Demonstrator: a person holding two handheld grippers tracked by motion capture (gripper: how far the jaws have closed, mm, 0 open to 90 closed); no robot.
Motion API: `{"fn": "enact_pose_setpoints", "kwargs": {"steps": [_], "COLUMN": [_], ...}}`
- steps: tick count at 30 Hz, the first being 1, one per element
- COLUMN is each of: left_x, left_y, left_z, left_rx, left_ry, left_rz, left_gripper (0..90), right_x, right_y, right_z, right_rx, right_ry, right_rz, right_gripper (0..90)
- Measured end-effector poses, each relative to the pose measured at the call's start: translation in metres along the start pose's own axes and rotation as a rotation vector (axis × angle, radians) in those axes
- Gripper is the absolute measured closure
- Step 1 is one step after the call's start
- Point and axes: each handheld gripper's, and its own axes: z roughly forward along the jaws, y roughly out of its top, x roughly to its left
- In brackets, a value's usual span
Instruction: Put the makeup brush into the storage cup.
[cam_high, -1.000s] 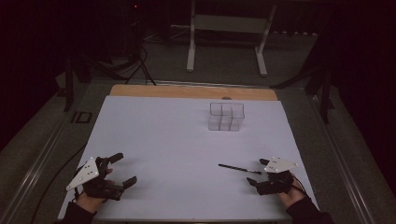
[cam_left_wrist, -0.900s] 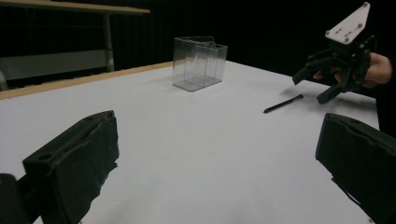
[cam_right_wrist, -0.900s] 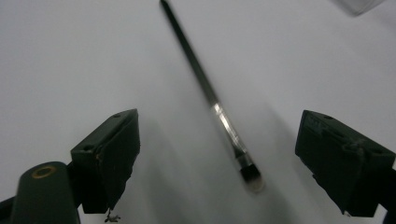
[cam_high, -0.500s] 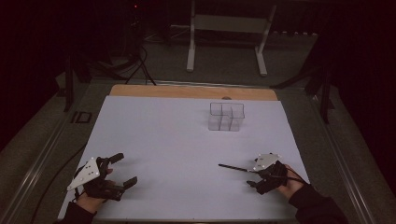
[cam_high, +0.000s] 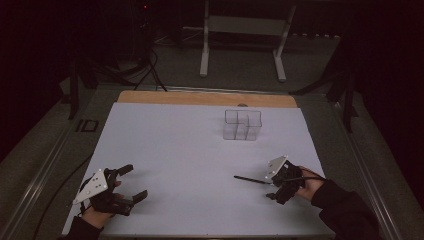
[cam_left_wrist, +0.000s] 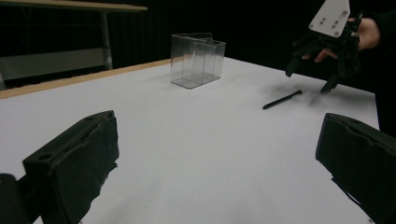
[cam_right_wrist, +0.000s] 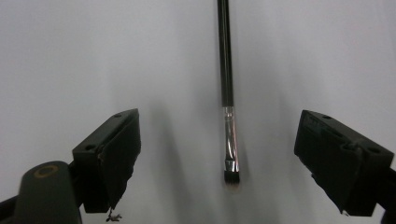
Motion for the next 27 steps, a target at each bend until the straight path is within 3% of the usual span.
{"fn": "enact_pose_setpoints", "kwargs": {"steps": [1, 6, 17, 24, 27], "left_x": [0.0, 0.0, -0.001, -0.001, -0.001], "left_y": [0.0, 0.0, 0.0, 0.0, 0.0], "left_z": [0.0, 0.0, 0.001, 0.001, 0.001], "left_rx": [-0.002, -0.003, -0.005, 0.0, 0.0], "left_ry": [-0.003, -0.013, -0.018, -0.021, -0.022], "left_rz": [-0.004, -0.006, -0.002, 0.003, 0.005], "left_gripper": [0.5, 0.5, 0.5, 0.5, 0.5], "right_x": [-0.004, -0.013, -0.028, -0.039, -0.042], "right_y": [0.003, 0.01, 0.022, 0.024, 0.024], "right_z": [-0.001, -0.003, -0.005, 0.0, 0.002], "right_rx": [0.026, 0.072, 0.132, 0.209, 0.23], "right_ry": [0.038, 0.097, 0.164, 0.263, 0.265], "right_rz": [0.001, -0.014, -0.03, -0.006, -0.008], "right_gripper": [14.1, 14.5, 14.6, 14.8, 14.9]}}
